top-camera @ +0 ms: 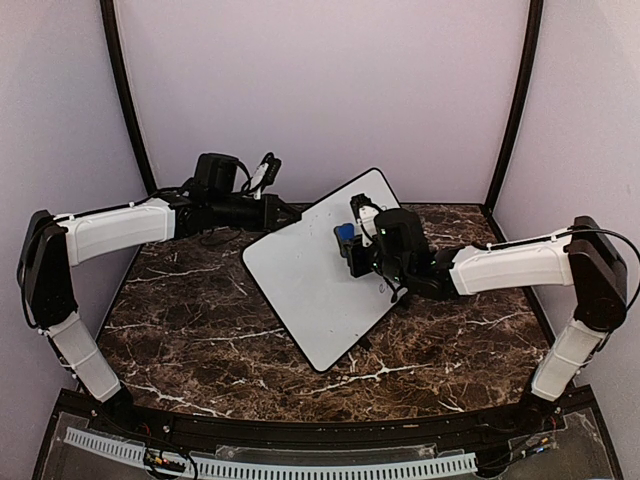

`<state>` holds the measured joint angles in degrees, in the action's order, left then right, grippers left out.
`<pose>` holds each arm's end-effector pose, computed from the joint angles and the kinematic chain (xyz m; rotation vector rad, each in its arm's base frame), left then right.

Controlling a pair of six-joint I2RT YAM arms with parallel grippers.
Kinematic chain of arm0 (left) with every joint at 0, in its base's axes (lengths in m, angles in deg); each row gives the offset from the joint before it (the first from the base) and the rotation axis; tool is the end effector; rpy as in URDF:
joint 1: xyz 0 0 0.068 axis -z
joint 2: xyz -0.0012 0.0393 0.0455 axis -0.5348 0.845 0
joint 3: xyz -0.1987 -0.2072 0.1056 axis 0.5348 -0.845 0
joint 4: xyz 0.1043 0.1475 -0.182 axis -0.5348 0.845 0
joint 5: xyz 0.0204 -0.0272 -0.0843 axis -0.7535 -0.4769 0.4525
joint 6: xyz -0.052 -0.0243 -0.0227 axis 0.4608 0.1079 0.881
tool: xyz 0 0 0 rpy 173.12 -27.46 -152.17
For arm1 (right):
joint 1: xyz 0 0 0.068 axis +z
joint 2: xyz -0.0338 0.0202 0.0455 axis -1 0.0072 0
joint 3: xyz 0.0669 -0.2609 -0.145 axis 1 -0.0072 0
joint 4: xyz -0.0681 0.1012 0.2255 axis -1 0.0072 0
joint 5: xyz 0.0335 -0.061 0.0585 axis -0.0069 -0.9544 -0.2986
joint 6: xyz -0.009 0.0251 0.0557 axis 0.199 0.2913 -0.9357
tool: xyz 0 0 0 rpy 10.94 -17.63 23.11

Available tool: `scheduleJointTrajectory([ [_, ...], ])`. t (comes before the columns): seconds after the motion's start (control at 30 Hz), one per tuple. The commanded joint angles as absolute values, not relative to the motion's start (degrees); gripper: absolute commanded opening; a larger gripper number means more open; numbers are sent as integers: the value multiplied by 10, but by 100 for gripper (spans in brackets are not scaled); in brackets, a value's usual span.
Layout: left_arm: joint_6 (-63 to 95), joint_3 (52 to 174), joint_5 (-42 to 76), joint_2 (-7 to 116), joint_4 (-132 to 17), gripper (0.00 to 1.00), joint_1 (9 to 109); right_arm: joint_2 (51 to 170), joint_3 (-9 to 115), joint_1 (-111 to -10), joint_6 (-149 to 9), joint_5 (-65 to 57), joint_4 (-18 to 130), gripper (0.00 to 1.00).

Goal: Erase the whiteboard
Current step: Erase the whiteboard at the center of the board.

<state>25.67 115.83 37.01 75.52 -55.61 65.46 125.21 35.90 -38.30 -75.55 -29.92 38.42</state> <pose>0.3273 -0.2397 0.3379 0.5495 1.9810 -1.0903 0.2549 0.2944 0.2708 -0.4312 1.8826 0.4392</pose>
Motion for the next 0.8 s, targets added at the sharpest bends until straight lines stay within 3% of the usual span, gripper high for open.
scheduleJointTrajectory([
  [0.0,202,1150,429,782,-512,0,703,1265,370,-370,-756,-262,404,23],
  [0.77,201,1151,426,783,-510,0,704,1258,374,-370,-756,-256,419,23],
])
